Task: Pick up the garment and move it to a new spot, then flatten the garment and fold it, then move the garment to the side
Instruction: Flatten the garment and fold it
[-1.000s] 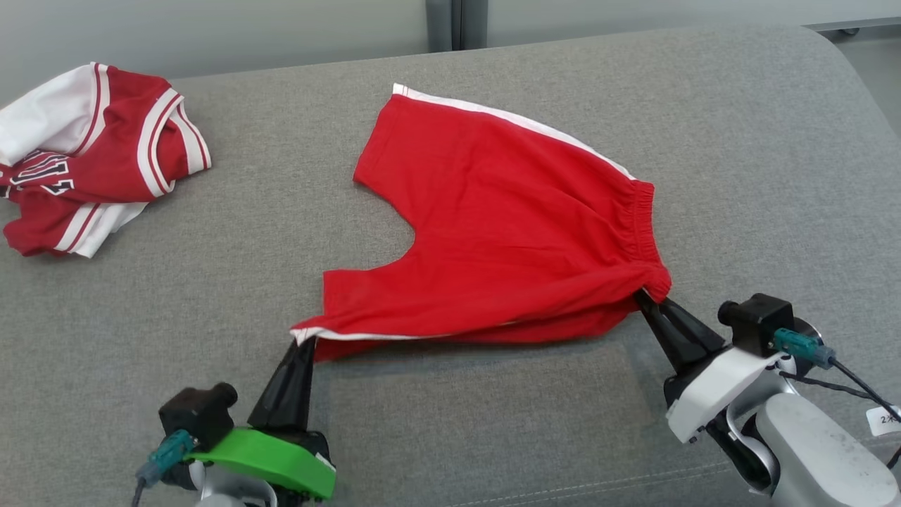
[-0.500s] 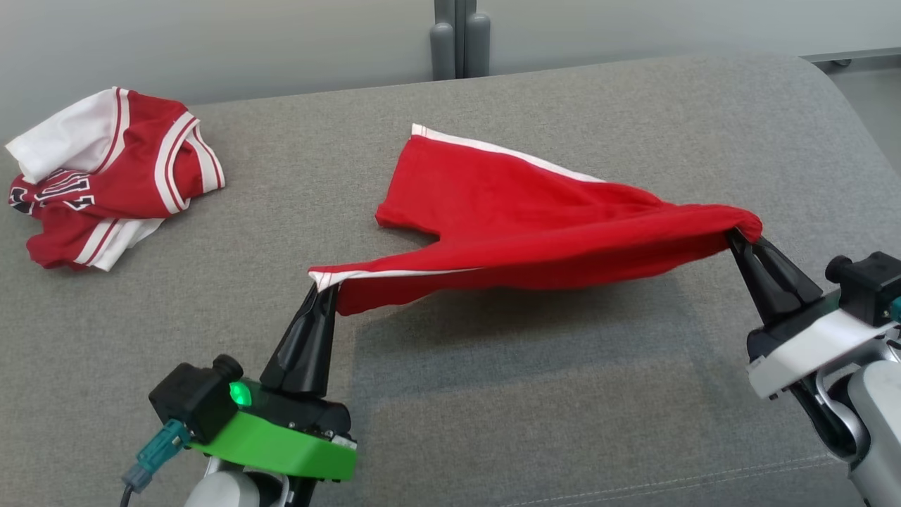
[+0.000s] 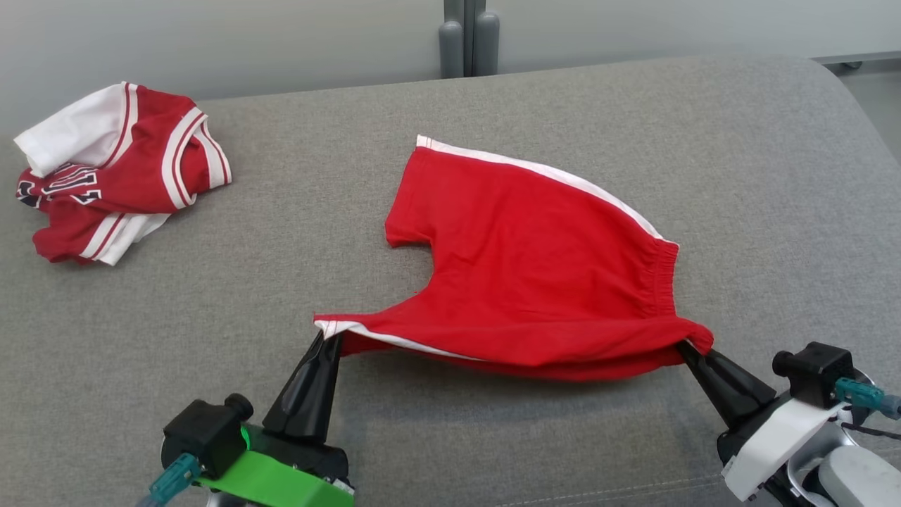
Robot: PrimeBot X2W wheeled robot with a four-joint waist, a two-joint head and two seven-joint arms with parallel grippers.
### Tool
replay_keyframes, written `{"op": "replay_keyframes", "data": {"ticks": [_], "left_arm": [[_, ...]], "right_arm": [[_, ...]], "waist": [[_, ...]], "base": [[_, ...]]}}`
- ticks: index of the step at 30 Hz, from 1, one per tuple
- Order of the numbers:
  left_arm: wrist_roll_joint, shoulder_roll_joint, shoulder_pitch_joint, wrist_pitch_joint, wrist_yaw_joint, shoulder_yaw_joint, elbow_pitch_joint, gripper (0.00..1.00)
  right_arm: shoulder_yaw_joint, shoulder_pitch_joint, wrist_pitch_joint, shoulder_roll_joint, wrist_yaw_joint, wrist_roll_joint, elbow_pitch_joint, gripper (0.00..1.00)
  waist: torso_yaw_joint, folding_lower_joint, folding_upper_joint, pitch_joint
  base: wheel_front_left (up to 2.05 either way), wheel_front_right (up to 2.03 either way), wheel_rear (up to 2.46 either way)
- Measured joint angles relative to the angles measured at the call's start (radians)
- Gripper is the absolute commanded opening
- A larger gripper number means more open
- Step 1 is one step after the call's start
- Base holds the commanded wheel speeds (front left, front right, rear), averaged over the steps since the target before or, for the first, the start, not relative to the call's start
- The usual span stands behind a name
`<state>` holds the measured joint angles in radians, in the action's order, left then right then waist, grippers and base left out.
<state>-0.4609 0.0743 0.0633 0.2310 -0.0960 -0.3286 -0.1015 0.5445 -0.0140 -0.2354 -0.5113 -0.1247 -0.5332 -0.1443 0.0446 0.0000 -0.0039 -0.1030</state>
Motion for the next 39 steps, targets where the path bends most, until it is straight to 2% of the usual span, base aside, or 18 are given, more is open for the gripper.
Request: {"op": "replay_keyframes", "data": {"ticks": [5,12,21,28,37,38,39], "left_arm": [[0.019,0.026,-0.054,-0.039,0.0,0.001,0.039,0.0],[0.063,0.036,-0.309,-0.118,0.004,0.01,0.142,0.0],[0.119,0.027,-0.583,-0.22,0.026,0.008,0.313,0.0],[0.17,0.037,-0.741,-0.284,0.06,0.018,0.438,0.0],[0.212,0.048,-0.893,-0.295,0.063,0.019,0.571,0.0],[0.216,0.048,-0.897,-0.293,0.063,0.019,0.586,0.0],[0.219,0.046,-0.902,-0.29,0.066,0.02,0.6,0.2]], "right_arm": [[-0.003,-0.069,0.009,-0.004,0.0,-0.053,0.011,0.0],[-0.007,-0.209,0.055,0.018,0.0,-0.155,-0.011,0.0],[-0.06,-0.341,0.085,0.112,0.0,-0.261,-0.129,0.0],[-0.026,-0.462,0.11,0.197,0.0,-0.288,-0.189,0.0],[0.013,-0.583,0.098,0.26,0.0,-0.288,-0.277,0.0],[0.014,-0.586,0.094,0.262,0.0,-0.289,-0.288,0.02],[0.015,-0.591,0.088,0.263,0.0,-0.294,-0.3,0.35]], "waist": [[0.016,0.0,0.0,-0.036],[0.058,0.0001,0.0,-0.119],[0.126,0.0,0.0,-0.226],[0.183,0.0001,0.0,-0.317],[0.25,0.0001,0.0,-0.427],[0.256,0.0001,0.0,-0.436],[0.262,0.0001,0.0,-0.443]], "base": [[0.0,0.0,0.0],[0.0,0.0,0.0],[0.0,0.0,0.0],[0.0,0.0,0.0],[0.0,0.0,0.0],[0.0,0.0,0.0],[0.0,0.0,0.0]]}}
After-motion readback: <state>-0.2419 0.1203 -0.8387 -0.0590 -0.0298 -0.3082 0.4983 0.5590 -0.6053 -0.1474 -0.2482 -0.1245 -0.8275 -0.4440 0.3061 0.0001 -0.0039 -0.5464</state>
